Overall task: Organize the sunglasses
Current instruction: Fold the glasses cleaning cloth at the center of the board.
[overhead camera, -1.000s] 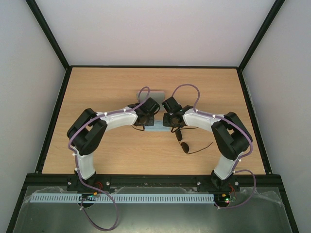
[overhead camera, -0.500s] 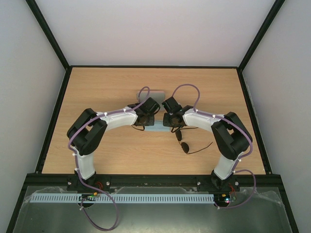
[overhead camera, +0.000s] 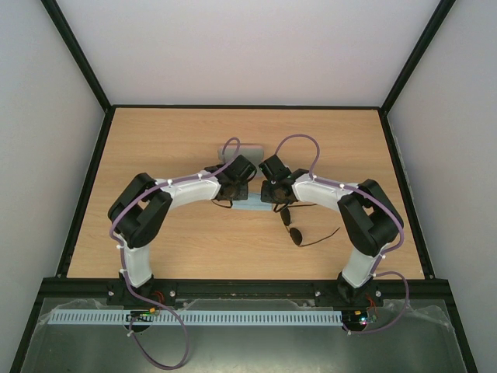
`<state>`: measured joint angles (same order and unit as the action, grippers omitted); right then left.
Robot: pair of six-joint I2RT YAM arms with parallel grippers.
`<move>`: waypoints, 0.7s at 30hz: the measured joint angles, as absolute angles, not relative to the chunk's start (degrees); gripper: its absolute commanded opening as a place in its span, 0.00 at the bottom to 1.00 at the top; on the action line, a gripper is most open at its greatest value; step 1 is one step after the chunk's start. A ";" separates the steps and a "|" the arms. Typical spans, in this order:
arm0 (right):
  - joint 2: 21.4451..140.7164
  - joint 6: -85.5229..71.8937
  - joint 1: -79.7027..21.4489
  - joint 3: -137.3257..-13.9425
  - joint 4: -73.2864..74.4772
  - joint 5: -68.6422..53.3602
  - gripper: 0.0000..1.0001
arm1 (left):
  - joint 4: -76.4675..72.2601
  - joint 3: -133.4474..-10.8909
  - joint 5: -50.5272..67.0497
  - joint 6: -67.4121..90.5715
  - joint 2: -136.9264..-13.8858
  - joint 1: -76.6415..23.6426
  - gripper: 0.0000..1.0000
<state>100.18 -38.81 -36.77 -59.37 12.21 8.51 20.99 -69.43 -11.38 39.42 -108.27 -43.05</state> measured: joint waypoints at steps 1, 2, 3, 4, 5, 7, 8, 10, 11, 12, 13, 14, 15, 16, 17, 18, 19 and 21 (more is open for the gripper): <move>100.18 -38.81 -36.77 -59.37 12.21 8.51 0.04 | 20.97 -69.45 -11.38 39.35 -108.33 -43.05 0.12; 100.18 -38.81 -36.75 -59.37 12.21 8.54 0.09 | 20.91 -69.45 -11.38 39.38 -108.42 -43.05 0.15; 100.18 -38.81 -36.75 -59.37 12.21 8.56 0.14 | 20.84 -69.45 -11.38 39.35 -108.53 -43.05 0.19; 100.18 -38.85 -36.75 -59.37 12.23 8.64 0.17 | 20.84 -69.45 -11.40 39.13 -108.55 -43.05 0.22; 100.18 -38.98 -36.75 -59.37 12.21 8.75 0.20 | 20.84 -69.45 -11.44 39.29 -108.55 -43.05 0.25; 100.18 -38.72 -36.75 -59.37 12.34 9.15 0.26 | 20.62 -69.43 -11.57 39.40 -108.55 -43.03 0.32; 100.20 -38.72 -36.75 -59.40 12.40 9.32 0.28 | 20.62 -69.43 -11.62 39.38 -108.55 -42.92 0.35; 100.20 -38.57 -36.75 -59.42 12.62 9.63 0.29 | 20.58 -69.45 -11.66 39.24 -108.55 -42.70 0.39; 100.18 -38.57 -36.75 -59.42 12.62 9.65 0.29 | 20.58 -69.43 -11.70 39.33 -108.55 -42.65 0.39; 100.18 -38.57 -36.75 -59.42 12.67 9.69 0.28 | 20.60 -69.43 -11.77 39.31 -108.55 -42.54 0.40; 100.18 -38.54 -36.75 -59.42 12.78 9.72 0.27 | 20.64 -69.43 -11.81 39.27 -108.53 -42.41 0.41; 100.18 -38.54 -36.75 -59.42 12.84 9.72 0.27 | 20.67 -69.43 -11.86 39.31 -108.44 -42.26 0.41; 100.18 -38.54 -36.75 -59.42 12.91 9.65 0.27 | 20.80 -69.38 -11.86 39.31 -108.18 -42.06 0.42; 100.07 -38.59 -36.75 -59.42 12.97 9.54 0.27 | 20.99 -69.34 -11.84 39.29 -107.90 -42.02 0.43; 99.90 -38.61 -36.75 -59.40 13.04 9.15 0.27 | 21.28 -69.25 -11.81 39.33 -107.35 -41.87 0.44; 99.57 -38.68 -36.75 -59.35 13.04 8.58 0.26 | 21.52 -69.12 -11.70 39.35 -106.63 -41.74 0.45; 99.11 -38.79 -36.75 -59.29 13.04 7.86 0.26 | 21.71 -68.99 -11.53 39.33 -105.93 -41.69 0.45; 98.15 -39.00 -36.75 -59.05 12.97 6.44 0.24 | 21.85 -68.45 -10.96 39.35 -104.55 -41.50 0.45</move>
<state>98.15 -39.00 -36.75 -59.05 12.97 6.44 21.85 -68.45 -10.96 39.35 -104.55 -41.50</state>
